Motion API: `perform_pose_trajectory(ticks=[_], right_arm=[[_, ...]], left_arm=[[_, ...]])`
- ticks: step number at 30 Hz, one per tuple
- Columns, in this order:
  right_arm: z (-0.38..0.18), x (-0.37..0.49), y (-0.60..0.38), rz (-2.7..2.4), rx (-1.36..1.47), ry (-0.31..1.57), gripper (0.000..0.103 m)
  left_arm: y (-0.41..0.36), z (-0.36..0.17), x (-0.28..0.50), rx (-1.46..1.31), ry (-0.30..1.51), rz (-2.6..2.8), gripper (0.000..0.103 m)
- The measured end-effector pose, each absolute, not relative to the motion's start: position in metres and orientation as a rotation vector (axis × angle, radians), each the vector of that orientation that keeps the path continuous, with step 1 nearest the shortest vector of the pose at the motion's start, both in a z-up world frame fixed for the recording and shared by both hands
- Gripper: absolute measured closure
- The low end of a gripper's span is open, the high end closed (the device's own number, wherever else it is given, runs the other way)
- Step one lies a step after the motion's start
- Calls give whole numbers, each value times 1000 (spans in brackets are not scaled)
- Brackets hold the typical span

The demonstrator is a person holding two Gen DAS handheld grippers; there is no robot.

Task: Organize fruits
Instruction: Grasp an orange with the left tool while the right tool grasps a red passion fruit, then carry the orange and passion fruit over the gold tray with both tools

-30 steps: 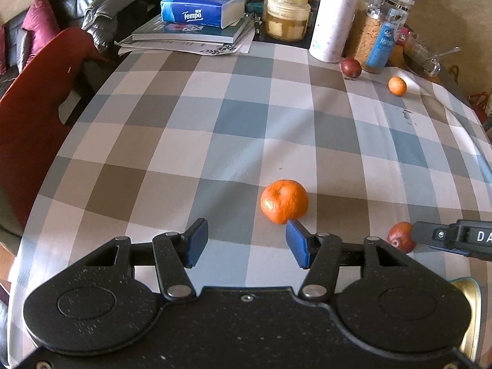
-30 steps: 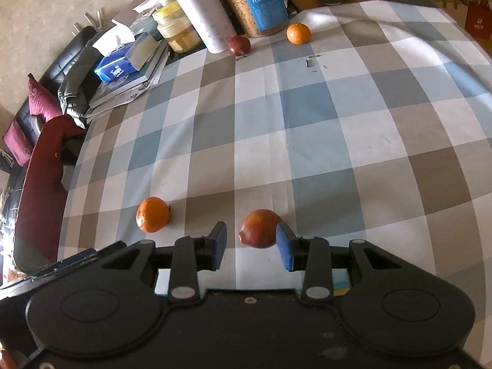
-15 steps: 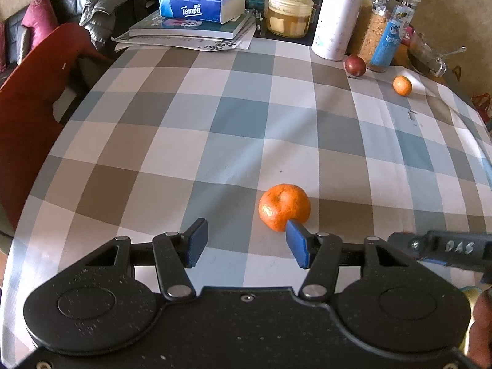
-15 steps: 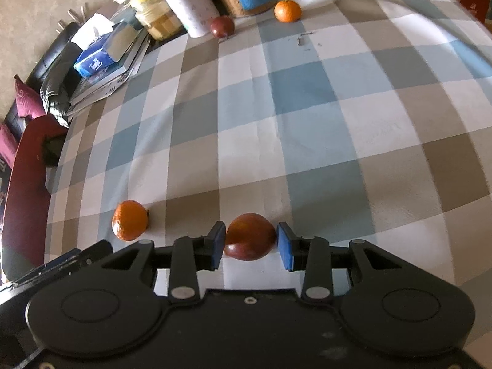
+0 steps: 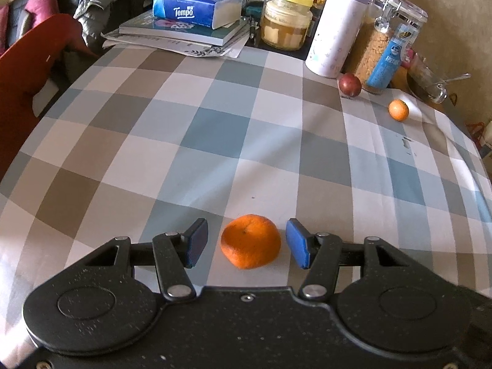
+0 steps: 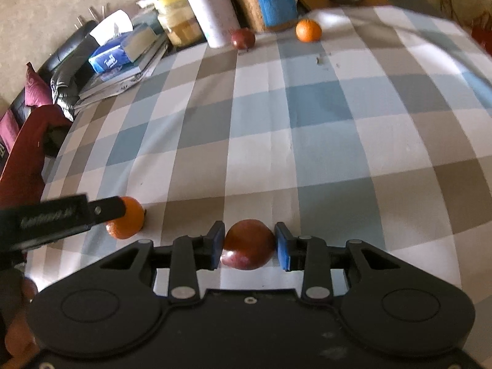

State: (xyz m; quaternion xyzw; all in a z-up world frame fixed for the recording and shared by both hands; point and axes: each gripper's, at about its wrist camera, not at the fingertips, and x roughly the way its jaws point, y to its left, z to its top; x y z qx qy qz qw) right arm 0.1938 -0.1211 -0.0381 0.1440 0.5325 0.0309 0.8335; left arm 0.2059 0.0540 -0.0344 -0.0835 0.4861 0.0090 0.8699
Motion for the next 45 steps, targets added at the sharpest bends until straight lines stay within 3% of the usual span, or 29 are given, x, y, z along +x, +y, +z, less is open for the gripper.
perform_pose_trajectory(ticks=[6,13,21,23,26,45], right_arm=[[-41,191,-130,-35,236,1013,68],[-45,192,-134,-38,284,1021,68],[-46,183,-111,-36,126,998,68],[-46,182,-110,-35,112,996,68],[-46,182,-109,-36,113,996,68],[-45,185,-121,-58,225,999,68]], left_arm=[[51,-44,204,-163,971,47,42],[56,-52,199,-206,951,35,42],[54,-53,198,-188,939,34,41],[51,-53,196,-171,937,25,48],[47,-53,193,-152,931,8,51],[41,-53,192,-112,919,11,52]])
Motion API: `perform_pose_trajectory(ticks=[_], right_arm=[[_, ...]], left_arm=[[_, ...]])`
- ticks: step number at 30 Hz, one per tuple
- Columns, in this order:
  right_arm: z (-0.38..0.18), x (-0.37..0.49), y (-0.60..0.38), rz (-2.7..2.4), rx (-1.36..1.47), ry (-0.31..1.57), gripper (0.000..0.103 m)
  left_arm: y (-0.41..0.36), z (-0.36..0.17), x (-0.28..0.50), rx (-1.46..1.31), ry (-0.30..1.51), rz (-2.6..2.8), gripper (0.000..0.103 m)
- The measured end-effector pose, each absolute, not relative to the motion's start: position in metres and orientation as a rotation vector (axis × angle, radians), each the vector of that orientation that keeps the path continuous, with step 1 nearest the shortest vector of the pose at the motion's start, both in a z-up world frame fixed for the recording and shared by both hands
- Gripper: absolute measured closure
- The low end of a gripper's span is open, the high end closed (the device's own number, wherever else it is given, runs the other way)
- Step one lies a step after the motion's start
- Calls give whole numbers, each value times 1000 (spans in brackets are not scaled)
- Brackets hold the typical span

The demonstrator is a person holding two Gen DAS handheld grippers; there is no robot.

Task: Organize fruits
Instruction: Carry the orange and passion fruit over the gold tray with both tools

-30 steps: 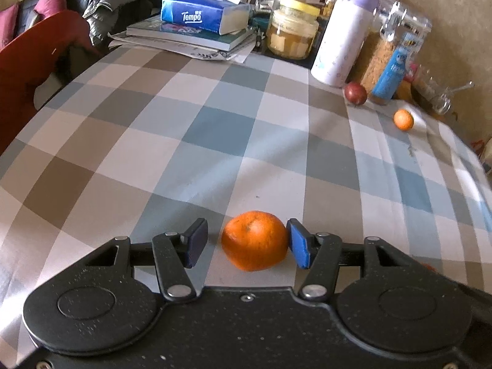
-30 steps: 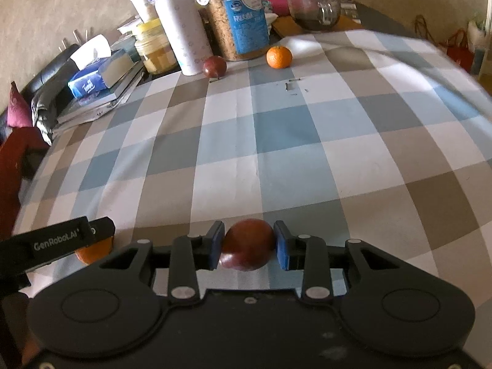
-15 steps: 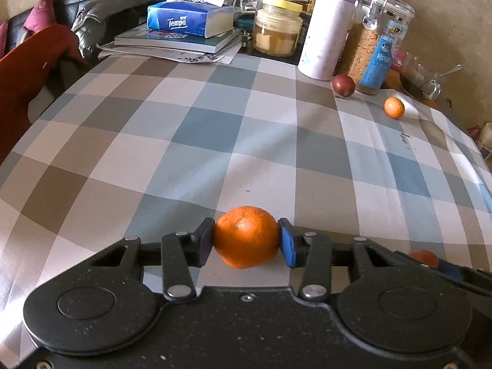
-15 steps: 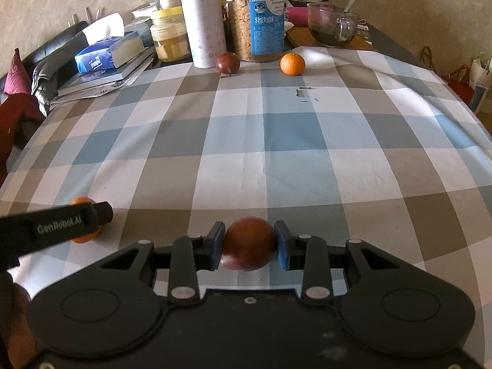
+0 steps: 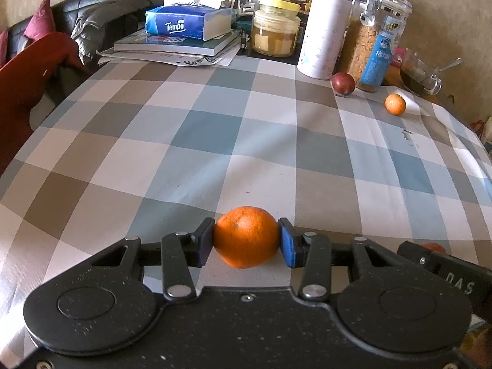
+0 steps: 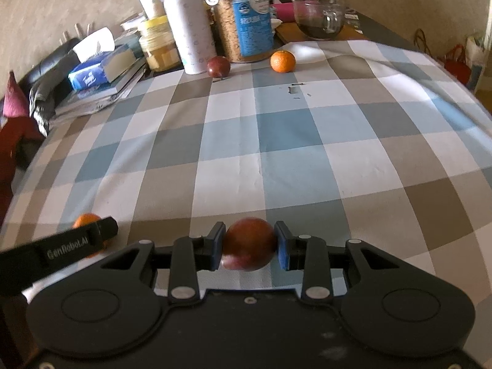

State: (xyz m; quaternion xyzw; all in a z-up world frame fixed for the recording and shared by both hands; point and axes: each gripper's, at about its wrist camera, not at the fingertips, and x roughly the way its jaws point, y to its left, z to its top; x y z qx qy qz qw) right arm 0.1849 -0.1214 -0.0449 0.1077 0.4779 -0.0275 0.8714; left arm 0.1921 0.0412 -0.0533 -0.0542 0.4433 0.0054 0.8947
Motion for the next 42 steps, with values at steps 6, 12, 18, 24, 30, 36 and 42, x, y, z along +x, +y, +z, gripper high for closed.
perform_pose_trajectory(ticks=[6,12,18,24,30,36,42], right_arm=[[-45,187,-130,-88,280,990,68],[-42,186,-138,-136,318,948,68],[-45,189,-141,-179,306,948,68],[-49,190,-136,-191,263,941,68],[-51,189,-129,-194,224,921,68],[-48,197,-128,-201,230,968,68],[-39,211,-132,-119,293,1129,68]], left_arm=[[39,-53,193,-98,920,-4,52],[37,-53,194,-86,921,2,52],[34,-54,196,-72,936,10,52],[25,-54,200,-10,951,31,52],[27,-51,207,-3,1001,15,52],[35,-46,220,-53,1109,1,52],[28,-46,225,19,1165,13,52]])
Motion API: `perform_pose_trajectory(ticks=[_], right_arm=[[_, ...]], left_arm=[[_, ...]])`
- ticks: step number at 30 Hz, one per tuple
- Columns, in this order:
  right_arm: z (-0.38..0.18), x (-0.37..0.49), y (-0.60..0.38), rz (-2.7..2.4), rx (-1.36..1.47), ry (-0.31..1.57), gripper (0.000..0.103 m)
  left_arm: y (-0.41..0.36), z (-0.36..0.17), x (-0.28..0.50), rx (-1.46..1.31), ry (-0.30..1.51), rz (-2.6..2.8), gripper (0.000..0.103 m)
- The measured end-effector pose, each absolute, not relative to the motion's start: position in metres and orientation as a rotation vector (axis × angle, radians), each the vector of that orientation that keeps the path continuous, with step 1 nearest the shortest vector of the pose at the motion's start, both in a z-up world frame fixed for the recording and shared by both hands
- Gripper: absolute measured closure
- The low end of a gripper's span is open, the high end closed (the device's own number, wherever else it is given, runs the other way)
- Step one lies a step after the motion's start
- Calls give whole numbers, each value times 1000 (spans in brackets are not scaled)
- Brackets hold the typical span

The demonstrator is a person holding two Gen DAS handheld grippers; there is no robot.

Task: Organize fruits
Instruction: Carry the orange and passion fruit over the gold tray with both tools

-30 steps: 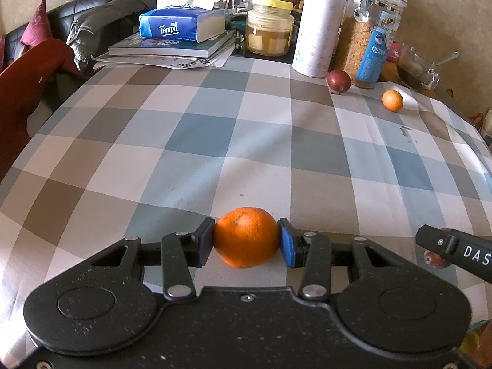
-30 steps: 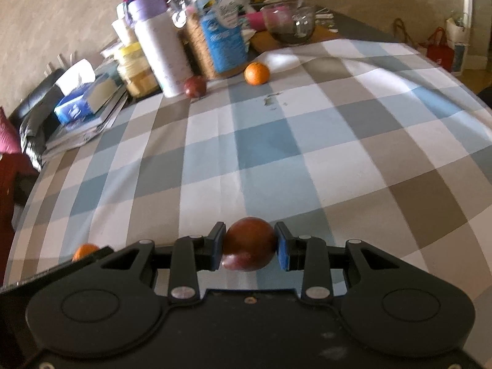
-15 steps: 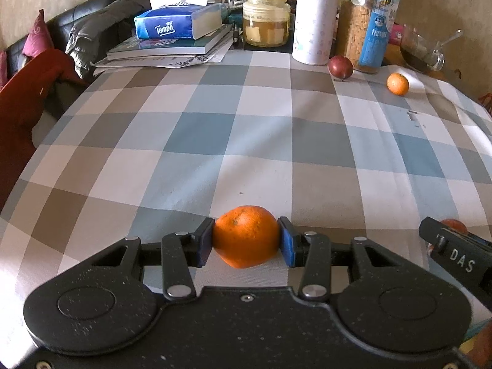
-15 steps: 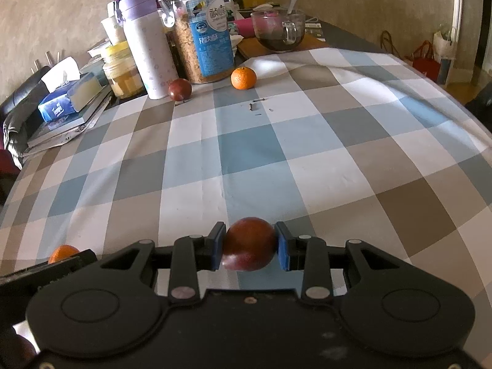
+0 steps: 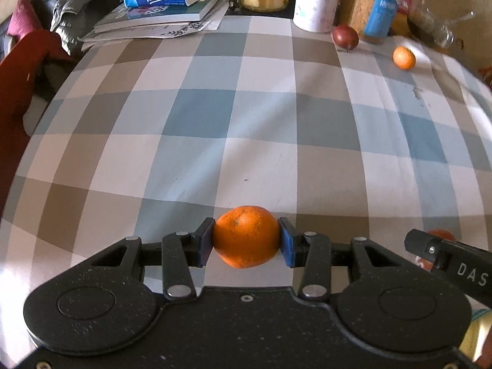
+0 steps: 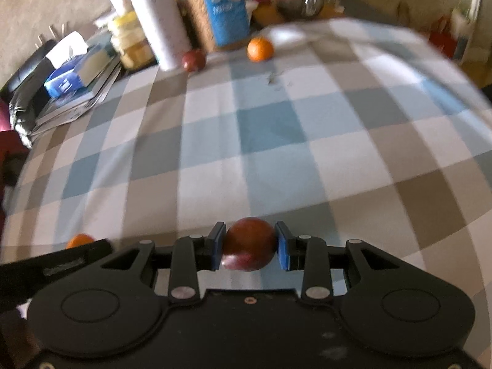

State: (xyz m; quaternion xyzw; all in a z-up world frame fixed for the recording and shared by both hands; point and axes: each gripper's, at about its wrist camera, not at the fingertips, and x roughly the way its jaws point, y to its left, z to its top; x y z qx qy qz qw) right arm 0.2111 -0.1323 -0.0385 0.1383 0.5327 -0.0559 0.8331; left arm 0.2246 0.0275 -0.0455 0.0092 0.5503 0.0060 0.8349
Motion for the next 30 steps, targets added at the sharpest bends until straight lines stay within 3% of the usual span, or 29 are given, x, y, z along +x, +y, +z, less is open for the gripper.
perform_pose_trajectory(ticks=[12,22,30], right_arm=[[-29,224,-138,-50,388,1342,68],[18,213,-140,-22,327,1311,68],[39,172,-132,47,203,1312,68]], left_arm=[[24,-13,209,52,1184,6,52],[27,34,171,6,1159,0,52],[26,37,125,-15,1205,-11,52]])
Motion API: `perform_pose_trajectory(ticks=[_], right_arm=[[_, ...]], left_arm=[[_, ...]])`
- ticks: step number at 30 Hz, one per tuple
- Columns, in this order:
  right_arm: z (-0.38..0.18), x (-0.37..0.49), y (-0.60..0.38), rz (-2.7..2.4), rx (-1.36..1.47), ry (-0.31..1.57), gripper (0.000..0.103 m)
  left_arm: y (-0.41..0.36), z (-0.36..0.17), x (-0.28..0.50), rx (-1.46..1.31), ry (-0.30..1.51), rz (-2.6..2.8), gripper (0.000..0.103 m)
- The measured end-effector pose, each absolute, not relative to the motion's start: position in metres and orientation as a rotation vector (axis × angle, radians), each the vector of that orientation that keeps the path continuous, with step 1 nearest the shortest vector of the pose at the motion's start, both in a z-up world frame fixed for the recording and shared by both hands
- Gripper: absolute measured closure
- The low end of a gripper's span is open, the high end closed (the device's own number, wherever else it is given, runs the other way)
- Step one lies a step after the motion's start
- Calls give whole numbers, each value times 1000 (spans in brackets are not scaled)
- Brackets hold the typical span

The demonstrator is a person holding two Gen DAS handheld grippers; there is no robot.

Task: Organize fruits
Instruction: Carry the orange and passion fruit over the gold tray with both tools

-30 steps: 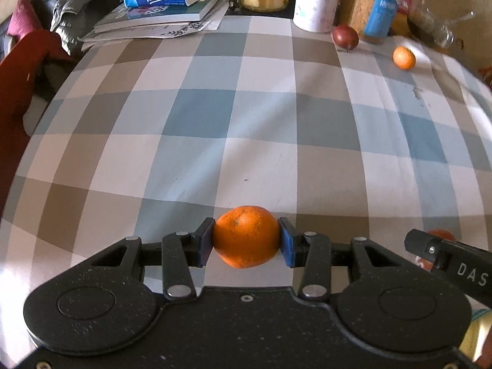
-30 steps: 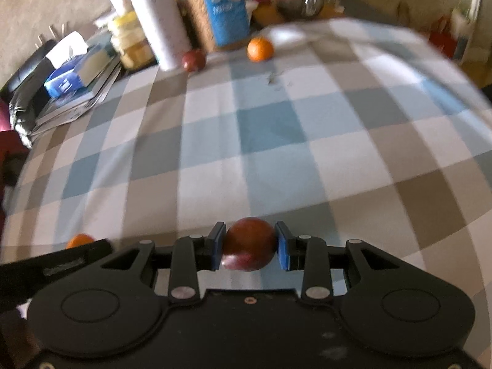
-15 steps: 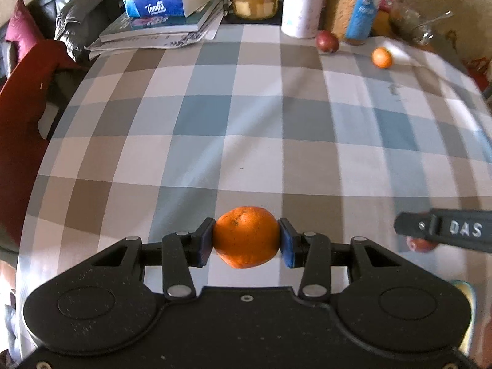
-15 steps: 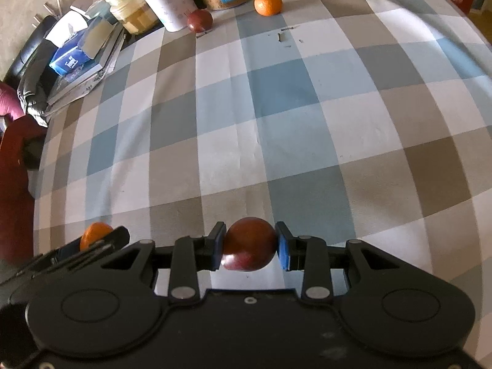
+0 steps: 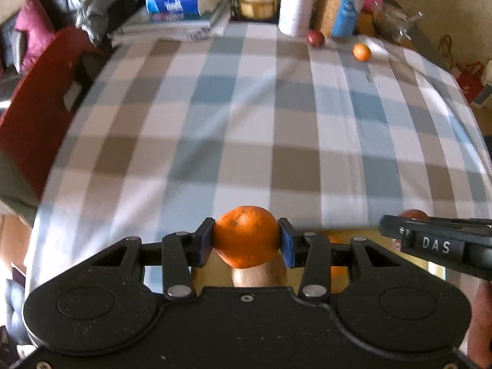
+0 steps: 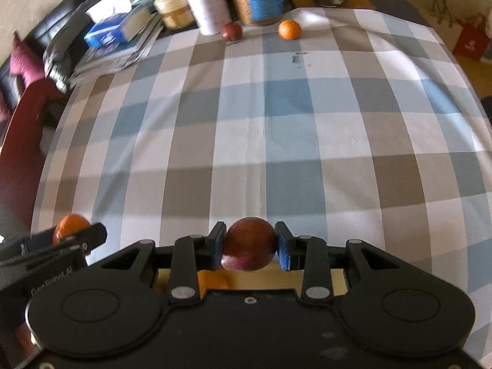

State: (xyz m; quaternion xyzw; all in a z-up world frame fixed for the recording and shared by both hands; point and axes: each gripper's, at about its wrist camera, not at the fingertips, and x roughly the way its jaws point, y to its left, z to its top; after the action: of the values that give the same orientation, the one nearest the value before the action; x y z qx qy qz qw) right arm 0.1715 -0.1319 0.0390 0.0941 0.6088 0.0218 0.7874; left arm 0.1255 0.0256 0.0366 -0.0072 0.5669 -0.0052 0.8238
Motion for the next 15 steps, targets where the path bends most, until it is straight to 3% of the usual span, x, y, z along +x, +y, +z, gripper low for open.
perform_pose_trajectory(ticks=[15], right_arm=[[47,87,-133,177,171,1422,67]], left_arm=[[27,12,53,-10,1374,-25,52]])
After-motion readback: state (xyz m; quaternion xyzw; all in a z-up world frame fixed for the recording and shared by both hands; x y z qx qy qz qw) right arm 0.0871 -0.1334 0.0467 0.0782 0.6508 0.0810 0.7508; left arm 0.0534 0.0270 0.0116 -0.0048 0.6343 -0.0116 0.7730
